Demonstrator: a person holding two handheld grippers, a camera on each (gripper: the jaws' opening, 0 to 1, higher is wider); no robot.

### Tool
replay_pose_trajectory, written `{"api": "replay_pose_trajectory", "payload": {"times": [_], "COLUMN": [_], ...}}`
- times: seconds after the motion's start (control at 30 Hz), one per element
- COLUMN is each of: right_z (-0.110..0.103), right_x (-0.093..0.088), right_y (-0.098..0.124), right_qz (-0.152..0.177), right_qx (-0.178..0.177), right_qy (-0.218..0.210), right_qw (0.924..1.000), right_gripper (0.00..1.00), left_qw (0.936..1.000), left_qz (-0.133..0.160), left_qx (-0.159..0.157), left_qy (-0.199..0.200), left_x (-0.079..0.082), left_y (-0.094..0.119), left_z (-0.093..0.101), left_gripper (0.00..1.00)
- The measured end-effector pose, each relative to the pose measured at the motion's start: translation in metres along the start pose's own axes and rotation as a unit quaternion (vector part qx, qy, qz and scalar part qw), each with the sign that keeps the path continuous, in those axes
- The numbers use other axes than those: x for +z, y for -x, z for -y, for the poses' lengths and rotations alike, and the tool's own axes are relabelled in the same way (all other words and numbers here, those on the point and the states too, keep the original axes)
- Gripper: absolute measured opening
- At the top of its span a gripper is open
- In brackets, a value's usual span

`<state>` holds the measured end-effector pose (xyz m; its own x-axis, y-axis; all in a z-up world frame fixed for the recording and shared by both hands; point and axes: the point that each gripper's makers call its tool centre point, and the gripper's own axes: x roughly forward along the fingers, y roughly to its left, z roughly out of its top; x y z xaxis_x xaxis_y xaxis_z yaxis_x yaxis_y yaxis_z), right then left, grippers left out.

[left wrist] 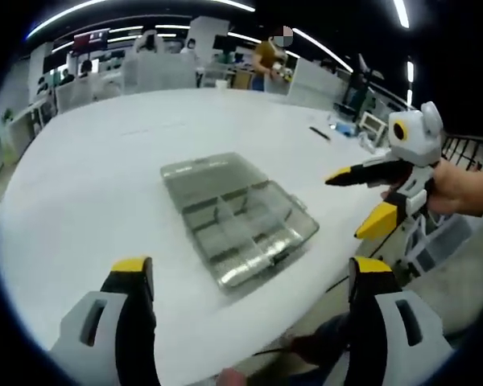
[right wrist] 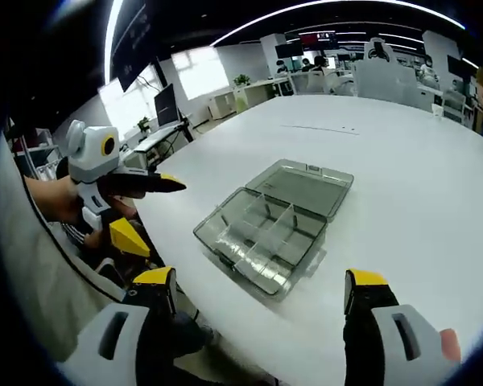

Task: Insert the divider into the dual guide fixture by aligning both edges with the guide slots and pushing it downward to the bottom, including one-sided entry, uneven engagement, binding, and posture correction.

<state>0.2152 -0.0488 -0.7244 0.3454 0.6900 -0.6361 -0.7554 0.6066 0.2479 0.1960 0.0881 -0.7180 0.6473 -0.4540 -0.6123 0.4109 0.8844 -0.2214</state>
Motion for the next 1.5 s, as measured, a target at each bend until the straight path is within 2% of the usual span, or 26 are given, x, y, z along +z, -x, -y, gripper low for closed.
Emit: {"api": "replay_pose_trajectory", "payload": {"times": [0.23, 0.63, 1.5], "right_z": [-0.001, 0.000, -0.001], "right_x": [-0.001, -0.002, -0.007], "right_y": [0.005, 0.009, 0.007], "right_qz": [0.001, 0.001, -0.009], "right_qx": [-0.004, -0.010, -0.007], "right_qy": [-0.005, -0.013, -0.013], "right_qw": [1.0000, 0.9999, 0.9999], "right_gripper": [0.84, 0.84, 0.83], "left_qw": [0.9998, 0.9995, 0.9990], "left_qz": [-0.003, -0.007, -0.024], "left_qx": [0.012, 0.028, 0.025], "left_qy": [0.015, 0.016, 0.030], "left_x": [-0.004, -0.007, -0.015], "left_y": [0.005, 0.009, 0.008], "left_z": [-0.003, -0.002, -0.003], "left_gripper": [0.99, 0.99, 0.99]}}
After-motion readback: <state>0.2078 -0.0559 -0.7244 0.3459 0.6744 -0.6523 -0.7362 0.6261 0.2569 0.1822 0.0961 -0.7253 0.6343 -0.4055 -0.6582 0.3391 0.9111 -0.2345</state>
